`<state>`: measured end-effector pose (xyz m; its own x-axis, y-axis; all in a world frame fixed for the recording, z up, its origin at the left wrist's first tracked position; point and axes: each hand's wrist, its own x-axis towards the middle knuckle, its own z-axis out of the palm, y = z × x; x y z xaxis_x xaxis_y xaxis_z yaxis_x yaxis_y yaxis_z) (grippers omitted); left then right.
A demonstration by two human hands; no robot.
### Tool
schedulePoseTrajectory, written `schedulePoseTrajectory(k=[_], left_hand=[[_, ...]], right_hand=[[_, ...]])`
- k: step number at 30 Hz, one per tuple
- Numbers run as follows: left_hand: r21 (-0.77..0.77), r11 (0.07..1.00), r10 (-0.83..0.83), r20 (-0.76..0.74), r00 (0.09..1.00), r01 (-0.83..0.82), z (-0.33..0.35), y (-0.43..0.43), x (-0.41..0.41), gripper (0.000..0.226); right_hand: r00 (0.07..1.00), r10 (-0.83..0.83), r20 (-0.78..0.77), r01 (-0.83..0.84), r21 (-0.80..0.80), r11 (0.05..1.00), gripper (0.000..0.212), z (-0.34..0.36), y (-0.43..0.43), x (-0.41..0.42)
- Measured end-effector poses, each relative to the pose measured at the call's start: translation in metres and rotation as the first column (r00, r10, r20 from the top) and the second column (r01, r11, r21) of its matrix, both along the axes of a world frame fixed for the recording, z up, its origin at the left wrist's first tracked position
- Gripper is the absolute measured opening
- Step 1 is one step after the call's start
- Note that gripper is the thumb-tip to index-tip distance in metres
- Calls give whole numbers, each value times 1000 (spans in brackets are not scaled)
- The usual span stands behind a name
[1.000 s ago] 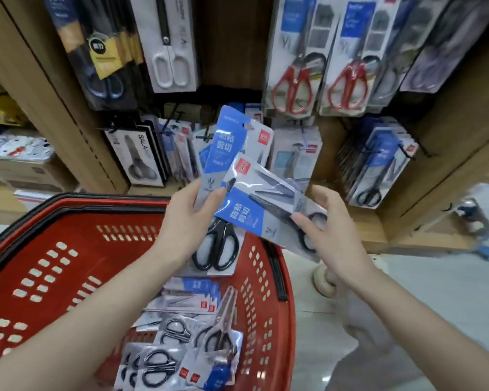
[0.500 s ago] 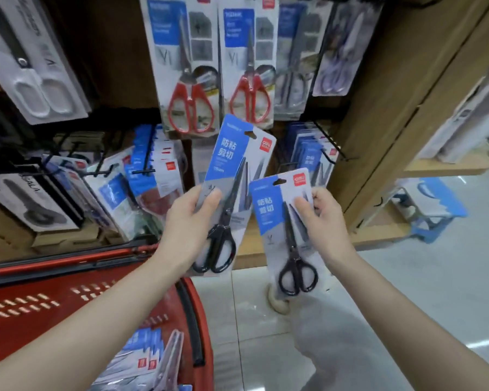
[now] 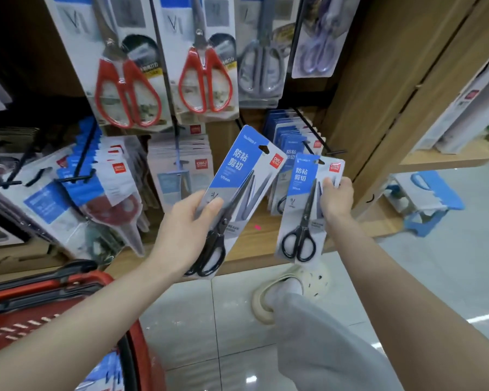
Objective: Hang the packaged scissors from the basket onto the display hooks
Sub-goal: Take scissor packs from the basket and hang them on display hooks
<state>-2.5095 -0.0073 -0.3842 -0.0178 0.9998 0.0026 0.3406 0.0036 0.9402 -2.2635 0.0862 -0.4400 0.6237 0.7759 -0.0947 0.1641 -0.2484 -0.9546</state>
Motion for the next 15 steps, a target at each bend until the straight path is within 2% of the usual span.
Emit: schedulePoseTrajectory(k=[3, 6, 10, 15], left_hand=[[-9, 1000, 6, -4, 1000, -7, -6, 6, 1, 16], [-29, 1000, 2, -10, 1000, -2, -9, 10, 1, 18], [-43, 999, -6, -34, 999, 5, -12, 13, 1, 20], [-57, 998, -32, -39, 999, 30, -16, 14, 2, 19]], right_hand=[[1000, -24, -7, 24, 3, 1000, 9, -6, 15, 6], [1000, -7, 15, 6, 7, 1000, 22, -11, 28, 12], [998, 52, 24, -52, 8, 999, 7, -8, 42, 17], [999, 30, -18, -30, -18, 999, 11, -8, 71, 27]])
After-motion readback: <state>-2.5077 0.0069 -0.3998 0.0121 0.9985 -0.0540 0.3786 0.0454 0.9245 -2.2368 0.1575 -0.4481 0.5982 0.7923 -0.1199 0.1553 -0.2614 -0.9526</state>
